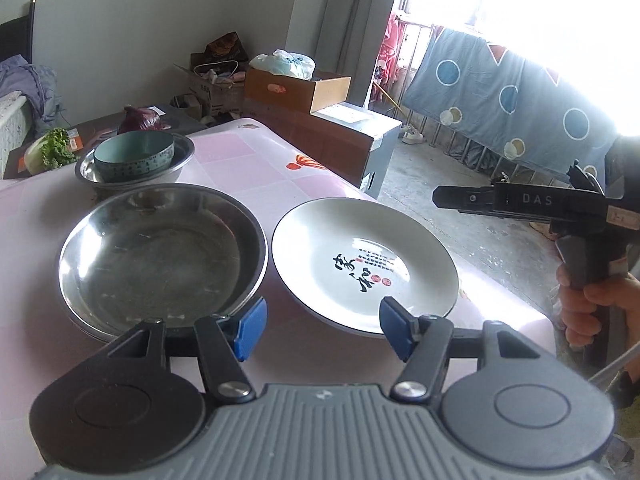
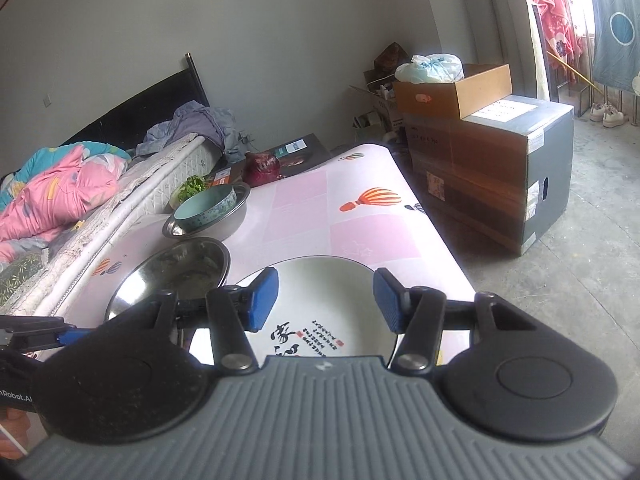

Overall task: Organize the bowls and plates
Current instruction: 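Move both tools to the rim of the white calligraphy plate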

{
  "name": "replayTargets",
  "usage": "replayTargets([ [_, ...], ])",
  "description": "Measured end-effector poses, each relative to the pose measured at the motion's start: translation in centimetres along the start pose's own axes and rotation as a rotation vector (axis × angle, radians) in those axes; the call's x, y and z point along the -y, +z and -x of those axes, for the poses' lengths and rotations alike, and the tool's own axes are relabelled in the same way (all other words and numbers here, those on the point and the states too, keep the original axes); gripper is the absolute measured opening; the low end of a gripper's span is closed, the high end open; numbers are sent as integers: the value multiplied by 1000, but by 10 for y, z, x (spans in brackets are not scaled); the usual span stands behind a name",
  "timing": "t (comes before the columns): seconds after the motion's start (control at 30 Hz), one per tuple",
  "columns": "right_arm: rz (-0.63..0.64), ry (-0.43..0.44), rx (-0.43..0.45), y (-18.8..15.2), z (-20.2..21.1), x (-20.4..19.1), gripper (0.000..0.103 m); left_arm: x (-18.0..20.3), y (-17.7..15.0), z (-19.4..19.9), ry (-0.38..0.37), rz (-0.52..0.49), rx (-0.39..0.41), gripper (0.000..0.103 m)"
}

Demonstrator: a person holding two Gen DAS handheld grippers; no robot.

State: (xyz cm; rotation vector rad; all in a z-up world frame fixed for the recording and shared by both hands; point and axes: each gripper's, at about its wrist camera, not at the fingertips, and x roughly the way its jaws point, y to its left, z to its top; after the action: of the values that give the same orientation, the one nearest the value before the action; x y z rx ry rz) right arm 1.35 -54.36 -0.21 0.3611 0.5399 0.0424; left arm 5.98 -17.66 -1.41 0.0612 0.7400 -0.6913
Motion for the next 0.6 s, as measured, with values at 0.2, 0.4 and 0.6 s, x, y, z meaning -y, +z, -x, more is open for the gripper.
replayTargets([
  [0.2,-66,53,-44,3,-35,48,48,2,-2,-35,43,109,-23,61],
  [0.4,-130,100,-89,6,-85,74,36,4,-3,-55,82,94,-59,54],
  [0.6,-146,150,-157,-3,-119,71,22,5,-1,-65,94,95,-72,32],
])
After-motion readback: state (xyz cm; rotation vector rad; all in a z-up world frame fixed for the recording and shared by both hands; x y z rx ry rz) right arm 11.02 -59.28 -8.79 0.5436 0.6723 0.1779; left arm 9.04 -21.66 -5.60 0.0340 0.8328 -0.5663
